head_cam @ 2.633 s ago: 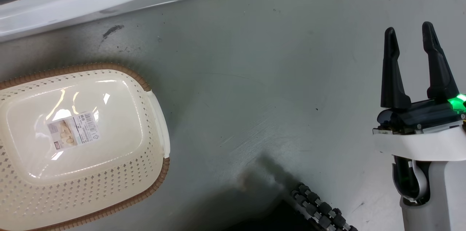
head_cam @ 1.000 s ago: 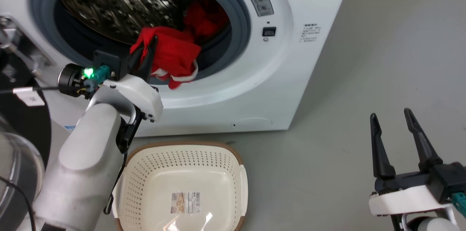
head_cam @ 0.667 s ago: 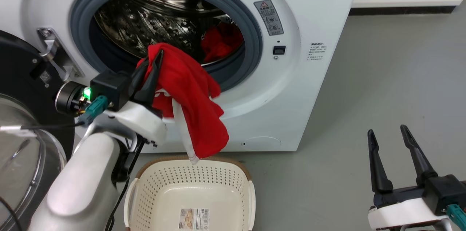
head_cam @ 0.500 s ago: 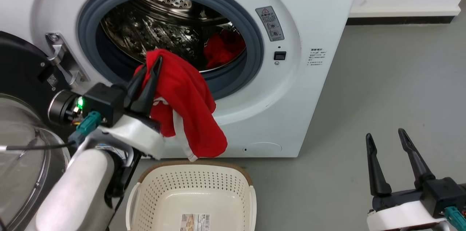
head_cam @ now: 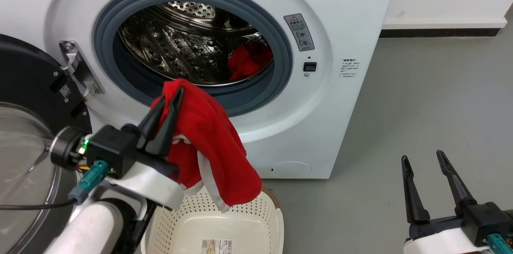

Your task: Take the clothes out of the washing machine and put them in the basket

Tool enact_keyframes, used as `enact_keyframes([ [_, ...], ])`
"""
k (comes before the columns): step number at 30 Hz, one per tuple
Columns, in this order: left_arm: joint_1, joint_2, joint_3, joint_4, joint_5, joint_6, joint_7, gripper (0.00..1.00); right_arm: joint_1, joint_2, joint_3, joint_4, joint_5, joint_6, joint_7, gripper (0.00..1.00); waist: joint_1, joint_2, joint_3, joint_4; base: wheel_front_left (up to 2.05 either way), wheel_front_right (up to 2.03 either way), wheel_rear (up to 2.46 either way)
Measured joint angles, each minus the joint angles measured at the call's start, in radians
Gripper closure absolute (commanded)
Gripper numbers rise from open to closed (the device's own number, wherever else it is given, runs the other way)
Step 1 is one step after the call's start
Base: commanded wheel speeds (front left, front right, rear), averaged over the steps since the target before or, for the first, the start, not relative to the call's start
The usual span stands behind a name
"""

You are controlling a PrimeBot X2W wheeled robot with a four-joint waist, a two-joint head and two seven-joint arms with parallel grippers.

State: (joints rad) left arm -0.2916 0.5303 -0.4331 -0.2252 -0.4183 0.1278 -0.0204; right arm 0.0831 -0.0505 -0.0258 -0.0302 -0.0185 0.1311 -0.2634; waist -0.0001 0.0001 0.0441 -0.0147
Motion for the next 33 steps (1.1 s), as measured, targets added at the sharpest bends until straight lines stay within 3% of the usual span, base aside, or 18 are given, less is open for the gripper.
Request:
enact_keyframes([
  [10, 0.108, -0.008, -0.041, 0.051, -0.024, 0.004, -0.020, 1.00, -0.035, 0.000, 0.009, -0.007, 0.000, 0.000, 0.000, 0.00, 0.0001, 0.0000, 0.057, -0.017, 0.00, 0.00, 0.00],
  [15, 0.119, -0.042, -0.068, 0.164, -0.042, -0.032, -0.073, 1.00, -0.079, 0.000, 0.021, -0.022, -0.002, 0.000, 0.000, 0.00, 0.0001, -0.0001, 0.120, -0.030, 0.00, 0.00, 0.00],
  [24, 0.022, -0.127, -0.099, 0.526, -0.051, -0.102, -0.179, 1.00, -0.172, 0.000, 0.016, -0.040, -0.006, 0.000, 0.000, 0.00, 0.0003, 0.0000, 0.280, -0.063, 0.00, 0.00, 0.00],
  [33, -0.199, -0.214, -0.120, 0.927, -0.025, -0.170, -0.220, 1.00, -0.272, -0.001, 0.002, -0.063, 0.021, 0.000, 0.000, 0.00, 0.0003, 0.0000, 0.470, -0.107, 0.00, 0.00, 0.00],
])
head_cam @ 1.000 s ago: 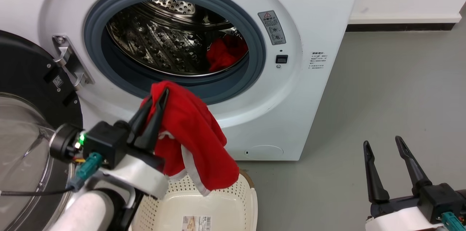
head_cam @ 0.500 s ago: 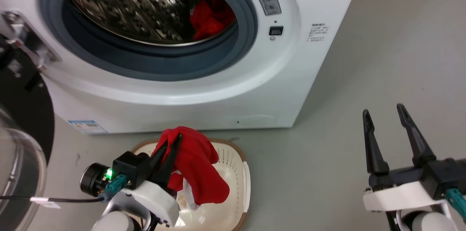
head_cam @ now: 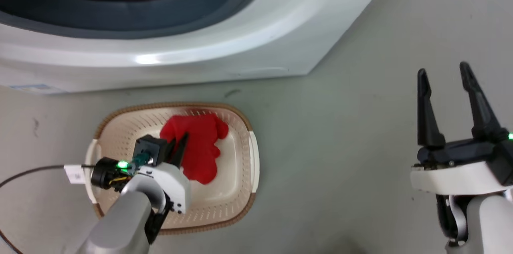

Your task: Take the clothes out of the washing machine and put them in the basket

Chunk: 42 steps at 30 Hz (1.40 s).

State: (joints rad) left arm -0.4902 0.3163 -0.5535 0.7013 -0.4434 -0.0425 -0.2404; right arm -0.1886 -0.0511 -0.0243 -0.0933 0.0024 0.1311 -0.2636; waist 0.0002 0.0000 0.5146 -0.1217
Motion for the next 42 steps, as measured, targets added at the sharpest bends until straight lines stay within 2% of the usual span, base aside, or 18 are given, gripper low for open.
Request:
enact_keyframes([
  [9, -0.203, -0.049, -0.049, 0.334, 0.046, -0.028, 0.007, 1.00, -0.080, 0.000, -0.018, -0.029, 0.036, 0.000, 0.000, 0.00, 0.0001, 0.0000, 0.187, -0.044, 0.00, 0.00, 0.00],
  [16, -0.300, -0.089, -0.070, 0.509, 0.061, -0.026, 0.024, 1.00, -0.123, 0.000, -0.027, -0.055, 0.057, 0.000, 0.000, 0.00, 0.0000, 0.0000, 0.306, -0.063, 0.00, 0.00, 0.00],
  [22, -0.332, -0.092, -0.084, 0.564, 0.062, -0.009, 0.073, 1.00, -0.147, 0.000, -0.031, -0.073, 0.071, 0.000, 0.000, 0.00, 0.0000, 0.0000, 0.379, -0.072, 0.00, 0.00, 0.00],
  [27, -0.339, -0.090, -0.099, 0.577, 0.071, -0.005, 0.098, 1.00, -0.160, 0.000, -0.029, -0.077, 0.079, 0.000, 0.000, 0.00, -0.0001, 0.0000, 0.397, -0.074, 0.00, 0.00, 0.00],
  [28, -0.340, -0.090, -0.100, 0.578, 0.071, -0.004, 0.098, 0.84, -0.160, 0.000, -0.028, -0.077, 0.079, 0.000, 0.000, 0.00, -0.0001, 0.0000, 0.394, -0.074, 0.00, 0.00, 0.00],
  [29, -0.340, -0.090, -0.101, 0.579, 0.070, -0.003, 0.102, 0.00, -0.160, 0.000, -0.027, -0.077, 0.079, 0.000, 0.000, 0.00, -0.0001, 0.0000, 0.390, -0.074, 0.00, 0.00, 0.00],
  [35, -0.327, -0.102, -0.105, 0.583, 0.057, -0.011, 0.103, 0.00, -0.156, 0.000, -0.020, -0.062, 0.077, 0.000, 0.000, 0.00, -0.0001, 0.0000, 0.341, -0.068, 0.00, 0.00, 0.00],
  [42, -0.256, -0.143, -0.069, 0.584, -0.001, -0.019, 0.013, 0.00, -0.109, 0.000, -0.013, -0.034, 0.062, 0.000, 0.000, 0.00, -0.0002, 0.0000, 0.231, -0.052, 0.00, 0.00, 0.00],
])
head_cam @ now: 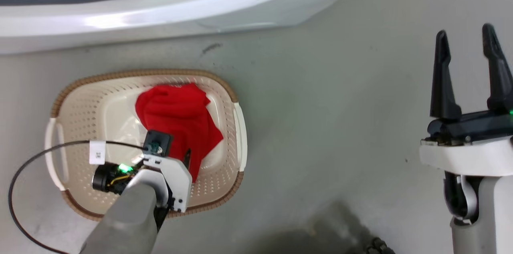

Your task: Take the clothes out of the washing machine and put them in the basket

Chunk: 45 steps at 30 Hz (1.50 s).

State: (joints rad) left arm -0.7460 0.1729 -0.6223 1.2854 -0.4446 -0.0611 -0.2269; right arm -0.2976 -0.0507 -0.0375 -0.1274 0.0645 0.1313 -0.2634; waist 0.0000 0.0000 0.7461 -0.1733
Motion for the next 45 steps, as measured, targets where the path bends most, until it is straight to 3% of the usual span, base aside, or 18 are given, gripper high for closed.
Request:
enact_keyframes([
  [7, 0.081, -0.007, 0.024, -0.051, -0.018, -0.003, -0.033, 0.00, 0.069, 0.000, 0.006, 0.021, -0.015, 0.000, 0.000, 0.00, 0.0000, 0.0000, -0.139, 0.028, 0.00, 0.00, 0.00],
  [20, 0.342, 0.035, 0.203, -0.556, 0.077, 0.058, -0.036, 0.00, 0.188, 0.000, -0.002, 0.051, -0.047, 0.000, 0.000, 0.00, -0.0003, 0.0000, -0.385, 0.092, 0.00, 0.00, 0.00],
  [30, 0.452, 0.017, 0.334, -0.797, 0.153, 0.064, -0.036, 0.00, 0.242, 0.000, 0.009, 0.063, -0.044, 0.000, 0.000, 0.00, -0.0003, 0.0001, -0.507, 0.102, 0.00, 0.00, 0.00],
  [37, 0.409, 0.004, 0.429, -0.841, 0.170, 0.070, -0.036, 0.00, 0.251, 0.000, 0.021, 0.061, -0.038, 0.000, 0.000, 0.00, -0.0003, 0.0001, -0.518, 0.071, 0.00, 0.00, 0.00],
  [45, 0.155, 0.018, 0.468, -0.726, 0.206, 0.042, -0.036, 0.00, 0.204, 0.000, 0.014, 0.048, -0.019, 0.000, 0.000, 0.00, 0.0000, 0.0000, -0.441, 0.033, 0.00, 0.00, 0.00],
])
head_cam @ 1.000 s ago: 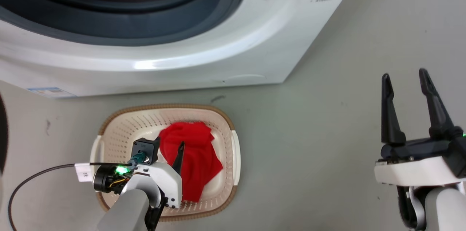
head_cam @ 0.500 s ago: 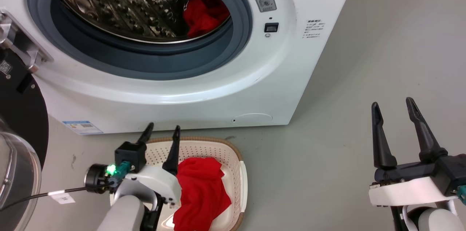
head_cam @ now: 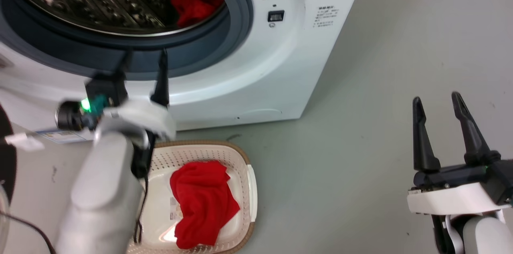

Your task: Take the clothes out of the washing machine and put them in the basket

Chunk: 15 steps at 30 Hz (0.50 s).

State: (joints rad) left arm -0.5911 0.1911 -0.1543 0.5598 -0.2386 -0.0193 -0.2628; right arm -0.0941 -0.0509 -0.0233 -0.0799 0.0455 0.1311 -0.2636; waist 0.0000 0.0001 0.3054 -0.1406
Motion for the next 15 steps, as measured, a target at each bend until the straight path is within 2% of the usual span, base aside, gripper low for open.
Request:
enact_keyframes([
  [5, -0.225, 0.036, 0.002, 0.152, 0.005, -0.031, 0.029, 0.00, -0.041, 0.000, 0.005, -0.003, 0.019, 0.000, 0.000, 0.00, 0.0001, 0.0000, 0.072, -0.027, 0.00, 0.00, 0.00],
  [6, -0.358, 0.074, -0.020, 0.233, 0.027, -0.049, 0.082, 0.00, -0.070, 0.000, 0.008, -0.009, 0.036, 0.000, 0.000, 0.00, 0.0001, 0.0000, 0.118, -0.046, 0.00, 0.00, 0.00],
  [15, -0.674, 0.132, -0.081, 0.411, 0.015, -0.104, 0.306, 0.00, -0.132, 0.000, 0.018, -0.014, 0.085, 0.000, 0.000, 0.00, 0.0003, 0.0000, 0.258, -0.113, 0.00, 0.00, 0.00],
])
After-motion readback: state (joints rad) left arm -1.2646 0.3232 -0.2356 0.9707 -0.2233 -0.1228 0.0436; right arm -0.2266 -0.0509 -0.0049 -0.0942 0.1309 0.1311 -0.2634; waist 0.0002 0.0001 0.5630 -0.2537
